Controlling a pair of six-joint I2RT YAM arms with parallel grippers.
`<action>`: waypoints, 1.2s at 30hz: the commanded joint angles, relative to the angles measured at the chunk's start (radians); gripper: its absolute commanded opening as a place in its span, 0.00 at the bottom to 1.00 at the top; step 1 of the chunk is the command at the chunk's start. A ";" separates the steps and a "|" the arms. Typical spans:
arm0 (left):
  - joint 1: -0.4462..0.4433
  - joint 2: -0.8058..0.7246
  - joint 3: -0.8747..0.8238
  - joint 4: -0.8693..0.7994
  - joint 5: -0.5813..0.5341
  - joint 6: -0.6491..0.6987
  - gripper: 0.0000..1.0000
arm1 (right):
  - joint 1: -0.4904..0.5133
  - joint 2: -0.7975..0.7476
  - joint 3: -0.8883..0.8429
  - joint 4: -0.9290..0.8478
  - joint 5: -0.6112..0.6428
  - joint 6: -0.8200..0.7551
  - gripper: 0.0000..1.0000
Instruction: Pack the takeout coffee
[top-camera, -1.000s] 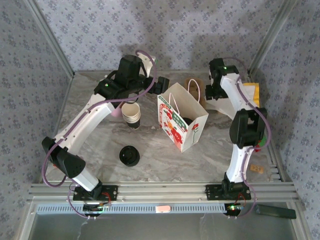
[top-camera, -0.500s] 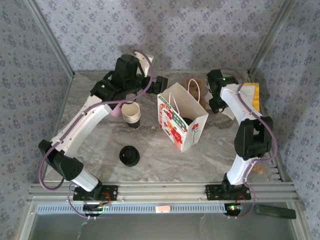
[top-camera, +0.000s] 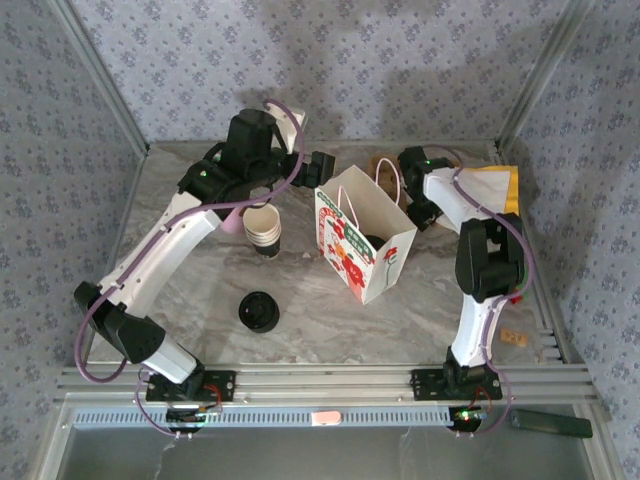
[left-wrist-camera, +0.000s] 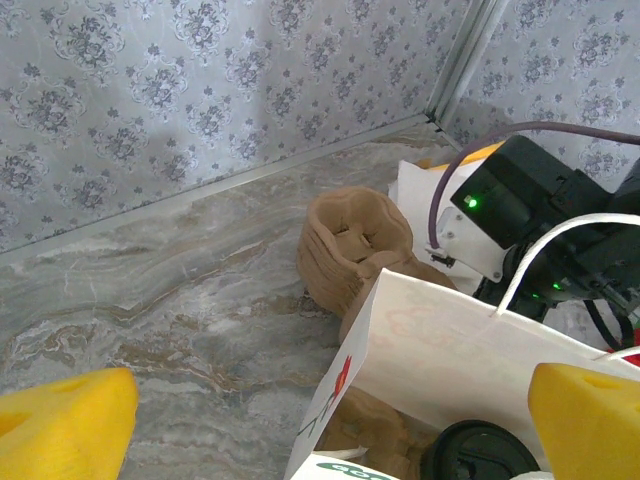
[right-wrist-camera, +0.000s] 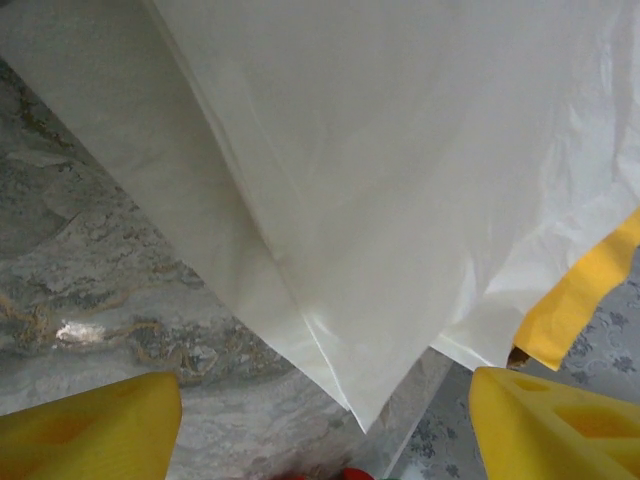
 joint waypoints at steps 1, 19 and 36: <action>0.003 -0.009 0.005 0.012 0.013 0.011 1.00 | -0.006 0.017 0.009 0.049 0.027 -0.026 0.78; 0.003 0.011 0.025 0.010 0.015 0.008 1.00 | -0.019 0.058 -0.042 0.139 0.056 -0.034 0.78; 0.003 0.012 0.031 0.015 0.021 0.005 1.00 | -0.015 0.006 -0.111 0.140 0.073 -0.027 0.78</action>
